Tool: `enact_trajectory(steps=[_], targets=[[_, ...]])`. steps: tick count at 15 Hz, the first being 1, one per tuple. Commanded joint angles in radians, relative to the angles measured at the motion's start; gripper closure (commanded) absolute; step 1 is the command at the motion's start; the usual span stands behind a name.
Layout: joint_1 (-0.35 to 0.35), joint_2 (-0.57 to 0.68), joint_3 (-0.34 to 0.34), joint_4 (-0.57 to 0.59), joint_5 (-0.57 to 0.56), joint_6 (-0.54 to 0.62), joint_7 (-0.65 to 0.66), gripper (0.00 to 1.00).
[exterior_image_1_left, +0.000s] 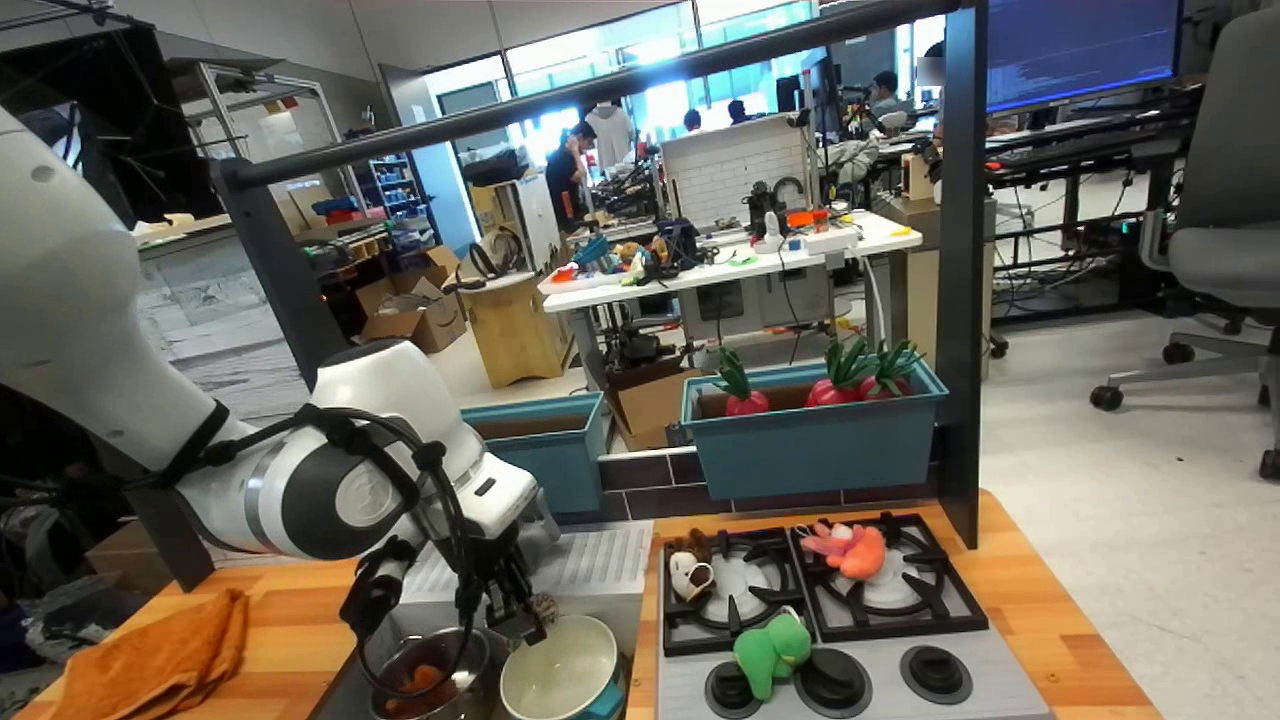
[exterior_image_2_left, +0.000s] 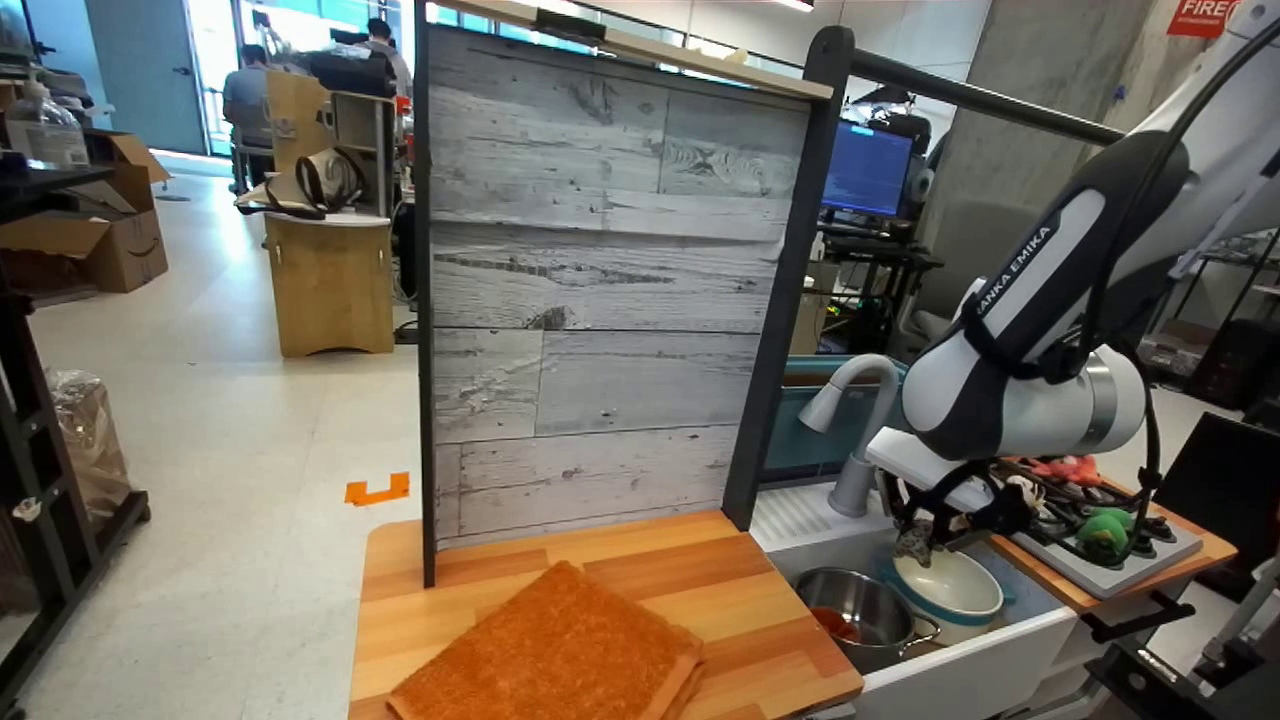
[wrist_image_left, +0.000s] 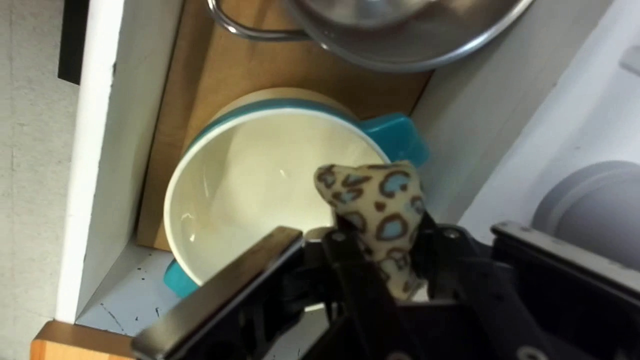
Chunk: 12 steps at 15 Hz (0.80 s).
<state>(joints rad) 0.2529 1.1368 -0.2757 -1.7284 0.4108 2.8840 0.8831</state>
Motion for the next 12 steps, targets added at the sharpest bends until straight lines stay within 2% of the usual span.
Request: enact_trajectory(steps=[1, 2, 4, 6, 8, 9, 11, 12], targets=[[-0.017, -0.001, 0.014, 0.002, -0.041, 0.004, 0.028, 0.63], [-0.017, -0.001, 0.014, 0.002, -0.041, 0.004, 0.028, 0.35], [0.037, -0.017, -0.048, -0.046, -0.056, 0.014, 0.079, 0.31], [0.054, -0.041, -0.098, -0.097, -0.061, 0.036, 0.139, 0.19], [0.037, -0.073, -0.128, -0.15, -0.044, 0.074, 0.186, 0.04], [0.022, -0.085, -0.135, -0.167, -0.038, 0.103, 0.201, 0.0], [-0.009, -0.1, -0.144, -0.192, -0.025, 0.24, 0.208, 0.0], [-0.05, -0.095, -0.122, -0.176, -0.026, 0.319, 0.18, 0.0]])
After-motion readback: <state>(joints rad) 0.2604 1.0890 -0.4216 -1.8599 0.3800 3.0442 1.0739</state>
